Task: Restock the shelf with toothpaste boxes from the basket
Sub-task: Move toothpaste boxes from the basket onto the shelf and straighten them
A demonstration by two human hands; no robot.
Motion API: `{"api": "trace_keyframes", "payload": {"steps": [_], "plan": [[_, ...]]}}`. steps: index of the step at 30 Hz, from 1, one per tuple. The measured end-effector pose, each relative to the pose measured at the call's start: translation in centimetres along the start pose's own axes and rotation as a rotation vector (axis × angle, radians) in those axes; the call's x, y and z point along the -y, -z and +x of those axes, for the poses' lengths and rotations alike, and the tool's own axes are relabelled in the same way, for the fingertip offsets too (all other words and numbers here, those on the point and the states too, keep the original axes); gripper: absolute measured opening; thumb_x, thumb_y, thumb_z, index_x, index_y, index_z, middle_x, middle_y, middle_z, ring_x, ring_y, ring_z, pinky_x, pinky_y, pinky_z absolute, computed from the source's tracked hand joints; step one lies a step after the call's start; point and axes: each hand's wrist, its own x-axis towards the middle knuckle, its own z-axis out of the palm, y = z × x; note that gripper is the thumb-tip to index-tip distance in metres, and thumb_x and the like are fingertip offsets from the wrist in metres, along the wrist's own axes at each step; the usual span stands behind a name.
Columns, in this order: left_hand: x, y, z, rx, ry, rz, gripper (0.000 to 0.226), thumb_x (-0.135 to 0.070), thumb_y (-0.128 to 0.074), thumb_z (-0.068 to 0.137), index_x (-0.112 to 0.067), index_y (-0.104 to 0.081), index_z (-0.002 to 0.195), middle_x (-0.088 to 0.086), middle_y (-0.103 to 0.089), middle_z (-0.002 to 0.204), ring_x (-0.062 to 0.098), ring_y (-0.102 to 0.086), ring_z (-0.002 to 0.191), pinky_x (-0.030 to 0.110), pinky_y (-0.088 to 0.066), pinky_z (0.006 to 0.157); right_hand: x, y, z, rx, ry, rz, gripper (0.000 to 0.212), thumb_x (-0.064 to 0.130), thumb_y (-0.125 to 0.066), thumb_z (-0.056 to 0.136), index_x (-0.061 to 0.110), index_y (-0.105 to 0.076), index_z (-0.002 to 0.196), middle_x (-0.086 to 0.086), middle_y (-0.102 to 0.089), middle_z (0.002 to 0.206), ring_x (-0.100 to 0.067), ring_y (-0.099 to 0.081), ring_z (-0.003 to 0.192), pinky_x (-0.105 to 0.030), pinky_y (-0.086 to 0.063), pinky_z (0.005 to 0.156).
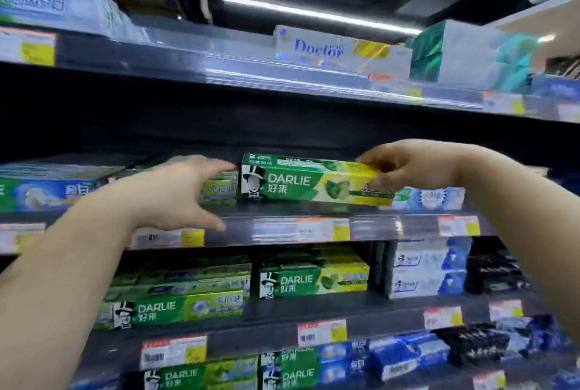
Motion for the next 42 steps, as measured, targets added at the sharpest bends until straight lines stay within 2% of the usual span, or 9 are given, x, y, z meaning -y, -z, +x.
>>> {"api": "trace_keyframes", "payload": {"steps": [7,9,11,13,17,23,31,37,42], "plan": [[-3.3,-1.6,1.3,0.121,0.255,0.034,0.097,-0.054,-0.075,0.068,-0.037,-0.02,0.146,-0.007,-0.016,0.155,0.018,-0.014,0.142,0.031,-0.017,0.116,-3.1,-0.5,5.1,0.055,0.137,-0.153,0.056,0.039,-0.06,0.09,0.026,-0.042,0.141,0.005,-0.055,0.13,-0.012,-0.053,0.11,-0.024,-0.038,0.097],[-3.7,-1.9,1.2,0.135,0.306,0.039,0.097,-0.057,-0.075,0.066,-0.039,-0.021,0.145,-0.008,-0.011,0.156,0.018,-0.008,0.144,0.033,-0.015,0.117,-3.4,-1.7,5.9,0.066,0.139,-0.233,0.058,0.043,-0.055,0.092,0.027,-0.036,0.144,0.003,-0.049,0.141,-0.015,-0.048,0.122,-0.029,-0.031,0.107],[-4.2,-2.2,1.2,0.152,0.341,0.048,0.096,-0.062,-0.073,0.065,-0.039,-0.024,0.145,-0.01,-0.008,0.156,0.018,-0.006,0.144,0.035,-0.015,0.117,-3.7,-3.0,6.4,0.033,0.145,-0.307,0.056,0.044,-0.05,0.094,0.029,-0.033,0.145,0.005,-0.041,0.148,-0.017,-0.037,0.136,-0.038,-0.014,0.117],[-4.5,-2.3,1.4,0.156,0.35,0.079,0.095,-0.066,-0.07,0.065,-0.039,-0.026,0.144,-0.01,-0.006,0.156,0.018,-0.004,0.144,0.036,-0.014,0.117,-3.7,-4.0,6.6,-0.061,0.152,-0.346,0.053,0.046,-0.05,0.094,0.033,-0.035,0.143,0.008,-0.037,0.149,-0.017,-0.03,0.139,-0.044,-0.007,0.117],[-4.8,-2.6,1.9,0.152,0.353,0.094,0.093,-0.071,-0.066,0.064,-0.039,-0.028,0.143,-0.011,-0.001,0.157,0.017,0.001,0.144,0.035,-0.009,0.117,-4.1,-4.6,6.5,-0.296,0.155,-0.363,0.041,0.05,-0.059,0.087,0.043,-0.053,0.128,0.008,-0.042,0.142,-0.021,-0.034,0.131,-0.043,-0.015,0.111],[-3.9,-3.0,1.9,0.136,0.337,0.12,0.097,-0.081,-0.058,0.057,-0.043,-0.028,0.142,-0.01,0.006,0.158,0.015,0.013,0.144,0.039,-0.003,0.119,-5.8,-4.9,4.5,-0.571,0.068,-0.307,0.015,0.043,-0.071,0.079,0.036,-0.072,0.093,0.003,-0.058,0.117,-0.028,-0.042,0.118,-0.041,-0.024,0.101],[-3.8,-3.4,2.3,0.164,0.325,0.173,0.116,-0.098,-0.032,0.041,-0.041,-0.032,0.141,-0.008,0.01,0.158,0.016,0.02,0.143,0.04,0.007,0.118,-6.9,-5.9,4.1,-0.556,0.039,-0.318,0.011,0.035,-0.085,0.064,0.032,-0.076,0.07,-0.009,-0.062,0.115,-0.044,-0.042,0.124,-0.058,-0.022,0.106],[-3.9,-3.8,2.9,0.165,0.309,0.147,0.128,-0.103,-0.017,0.028,-0.044,-0.033,0.14,-0.01,0.011,0.157,0.014,0.023,0.141,0.037,0.013,0.115,-7.5,-6.8,4.4,-0.532,0.037,-0.353,0.007,0.039,-0.079,0.069,0.033,-0.077,0.073,-0.012,-0.06,0.122,-0.045,-0.037,0.13,-0.062,-0.015,0.109],[-4.1,-3.8,3.3,0.179,0.325,0.171,0.124,-0.102,-0.018,0.031,-0.044,-0.034,0.14,-0.009,0.01,0.158,0.014,0.022,0.142,0.037,0.012,0.114,-7.7,-7.0,5.1,-0.573,0.018,-0.362,0.007,0.036,-0.078,0.072,0.03,-0.078,0.076,-0.011,-0.057,0.127,-0.043,-0.033,0.134,-0.06,-0.013,0.111]]}}
